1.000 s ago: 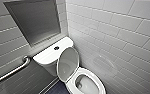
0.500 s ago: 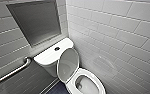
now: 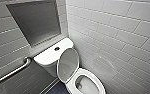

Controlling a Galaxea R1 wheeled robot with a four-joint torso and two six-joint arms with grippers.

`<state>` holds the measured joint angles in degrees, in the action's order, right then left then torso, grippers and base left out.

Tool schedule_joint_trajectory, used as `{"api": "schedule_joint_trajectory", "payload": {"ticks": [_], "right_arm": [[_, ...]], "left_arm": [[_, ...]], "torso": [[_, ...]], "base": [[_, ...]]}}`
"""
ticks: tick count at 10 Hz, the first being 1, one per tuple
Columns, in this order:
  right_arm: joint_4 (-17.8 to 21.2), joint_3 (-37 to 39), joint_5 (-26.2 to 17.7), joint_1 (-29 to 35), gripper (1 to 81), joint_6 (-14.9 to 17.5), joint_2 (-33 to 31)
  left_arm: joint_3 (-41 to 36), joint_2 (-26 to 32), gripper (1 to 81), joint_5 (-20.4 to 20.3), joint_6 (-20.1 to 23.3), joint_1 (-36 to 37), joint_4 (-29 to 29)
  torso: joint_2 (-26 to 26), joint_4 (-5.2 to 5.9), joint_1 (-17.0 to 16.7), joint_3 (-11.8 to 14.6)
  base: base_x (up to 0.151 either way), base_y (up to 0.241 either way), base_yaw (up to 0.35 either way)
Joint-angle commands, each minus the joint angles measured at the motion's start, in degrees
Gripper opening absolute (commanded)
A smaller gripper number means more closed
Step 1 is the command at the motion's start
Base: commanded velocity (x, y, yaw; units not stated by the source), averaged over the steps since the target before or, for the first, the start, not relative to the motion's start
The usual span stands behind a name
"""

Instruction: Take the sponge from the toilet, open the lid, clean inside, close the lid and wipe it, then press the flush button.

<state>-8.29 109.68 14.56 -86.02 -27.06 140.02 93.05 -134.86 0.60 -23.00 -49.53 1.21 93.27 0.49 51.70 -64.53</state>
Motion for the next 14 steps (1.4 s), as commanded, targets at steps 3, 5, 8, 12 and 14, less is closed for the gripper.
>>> {"api": "schedule_joint_trajectory", "payload": {"ticks": [3, 5, 8, 12, 14], "right_arm": [[-1.5, -2.9, -0.3, -1.0, 1.0, -0.1, -2.3], [-1.5, -3.0, -0.2, -1.9, 1.0, -0.1, -2.3], [-1.5, -3.2, -0.2, -1.9, 1.0, -0.1, -2.1], [-1.5, -3.5, -0.2, -1.9, 1.0, -0.1, -2.1], [-1.5, -3.5, -0.2, -1.9, 1.0, -0.1, -2.0]], "left_arm": [[2.9, 3.5, 81.1, 1.5, -21.7, 13.7, -0.9], [4.8, 3.9, 81.1, 0.4, -28.0, 15.8, -0.9], [6.4, 4.6, 81.1, -2.5, -34.5, 18.7, -0.8], [6.4, 4.4, 81.1, -5.3, -35.8, 21.7, -0.9], [5.5, 3.1, 81.1, -5.2, -35.7, 22.2, 0.0]], "torso": [[0.0, 0.0, 0.0, 0.0], [0.0, 0.0, 0.0, 0.0], [0.0, 0.0, 0.0, 0.0], [0.0, 0.0, 0.0, 0.0], [0.0, 0.0, 0.0, 0.0]], "base": [[0.0, 0.0, 0.0], [0.0, 0.0, 0.0], [0.0, 0.0, 0.0], [0.0, 0.0, 0.0], [0.0, 0.0, 0.0]]}}
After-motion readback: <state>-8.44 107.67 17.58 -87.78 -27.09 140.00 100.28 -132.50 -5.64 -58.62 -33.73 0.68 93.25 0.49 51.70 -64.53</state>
